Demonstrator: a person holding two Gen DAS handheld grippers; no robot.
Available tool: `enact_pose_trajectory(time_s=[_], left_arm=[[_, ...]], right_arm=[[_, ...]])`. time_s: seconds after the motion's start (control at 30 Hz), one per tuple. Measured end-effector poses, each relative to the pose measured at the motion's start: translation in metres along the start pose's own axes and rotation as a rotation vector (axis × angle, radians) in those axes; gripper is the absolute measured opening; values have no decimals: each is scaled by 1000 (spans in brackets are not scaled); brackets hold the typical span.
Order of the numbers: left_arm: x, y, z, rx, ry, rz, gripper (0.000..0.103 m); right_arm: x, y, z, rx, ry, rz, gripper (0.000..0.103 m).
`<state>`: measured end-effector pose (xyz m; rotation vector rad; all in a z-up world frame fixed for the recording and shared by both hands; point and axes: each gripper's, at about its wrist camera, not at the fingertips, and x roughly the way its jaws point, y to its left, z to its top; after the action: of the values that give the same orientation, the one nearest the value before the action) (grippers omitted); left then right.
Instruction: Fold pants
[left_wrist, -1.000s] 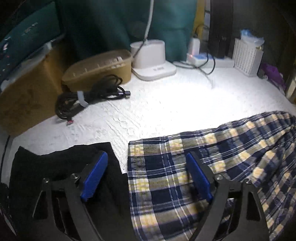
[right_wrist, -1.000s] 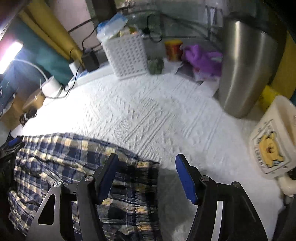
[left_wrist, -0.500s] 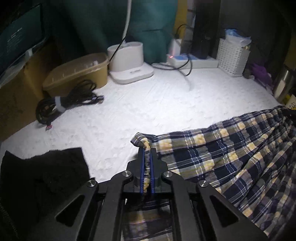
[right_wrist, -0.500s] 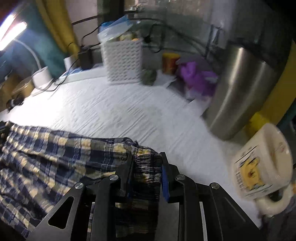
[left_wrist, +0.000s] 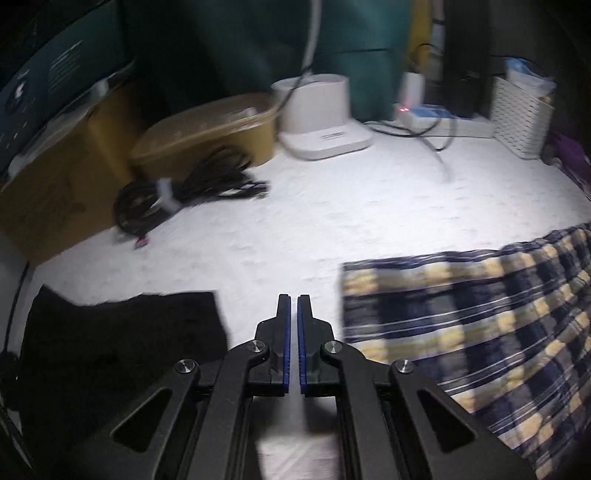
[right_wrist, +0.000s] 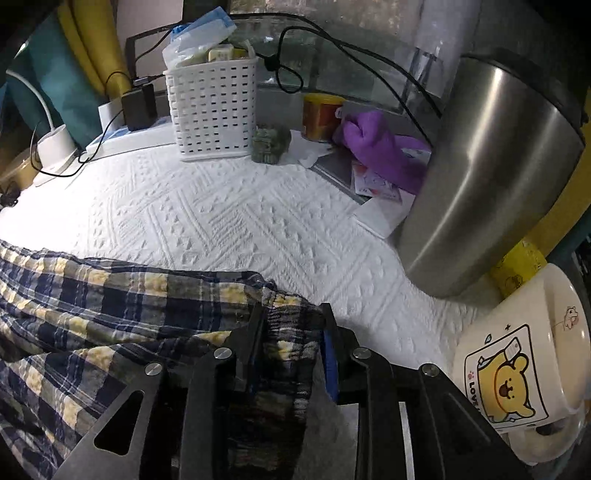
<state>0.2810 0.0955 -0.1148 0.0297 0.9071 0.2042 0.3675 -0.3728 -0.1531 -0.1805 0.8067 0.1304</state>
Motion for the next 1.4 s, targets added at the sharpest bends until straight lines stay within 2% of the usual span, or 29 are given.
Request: enact_pose_trajectory(time_s=[0.03,0.1,0.2,0.27,0.33,0.37,0.4,0.43,0.47,0.57,0.67,0.73,0.77,0.8,0.83,0.87,1.0,1.07,1.23,1.27,1.37,1.4], left_arm=[[-2,4,-1,-6,0,-4,2],[-10,9,-1,-19,-7,-29,2],[-26,11,-2,-9,-28,-50,3],[-40,9,-6,-7,-38,-90,3],[-50,4,-11,1,-40,-132,9],[-56,2,-15,11,-36,-164,26],[-58,-2,-19,21,-29,-183,53],[-59,-5,-24,27,-20,-202,63],[-59,-7,-28,30,-13,-212,69],[-53,-13,-45,56,42,-222,69],[-52,-20,-62,106,58,-213,68],[-50,-26,-67,137,44,-216,48],[-49,-27,-68,142,20,-213,43],[-48,-25,-68,133,15,-210,33],[-46,-25,-66,127,7,-206,29],[-45,-25,-64,130,-2,-181,22],[-37,-26,-55,145,-23,-64,20],[-40,-20,-52,129,-15,-47,20],[-80,-1,-48,59,-105,-84,21],[-87,-1,-48,54,-120,-90,22],[-112,0,-58,47,-153,-124,44],[-120,0,-63,41,-163,-139,46]], right_arm=[[-1,1,1,-8,-1,-21,41],[-2,1,2,-17,-3,-49,56],[-12,-2,0,-8,-16,-46,65],[-24,-3,-5,-6,-36,-47,70],[-39,-3,-10,-7,-56,-44,71],[-48,-2,-13,-8,-65,-42,71],[-55,-1,-15,-10,-73,-37,71],[-63,1,-19,-15,-83,-27,71],[-70,4,-22,-22,-90,-18,71],[-81,14,-35,-61,-83,5,71],[-77,21,-46,-92,-41,7,71],[-74,21,-52,-97,-14,1,71],[-72,21,-54,-98,-2,-5,71],[-69,19,-56,-96,8,-20,71],[-70,20,-59,-94,13,-34,71],[-72,18,-63,-89,16,-45,71],[-88,13,-68,-77,-9,-104,71],[-101,10,-72,-72,-27,-124,71],[-142,9,-91,-55,-85,-140,71],[-151,10,-96,-51,-96,-143,71],[-170,14,-113,-43,-116,-147,71],[-175,15,-119,-42,-124,-149,72]])
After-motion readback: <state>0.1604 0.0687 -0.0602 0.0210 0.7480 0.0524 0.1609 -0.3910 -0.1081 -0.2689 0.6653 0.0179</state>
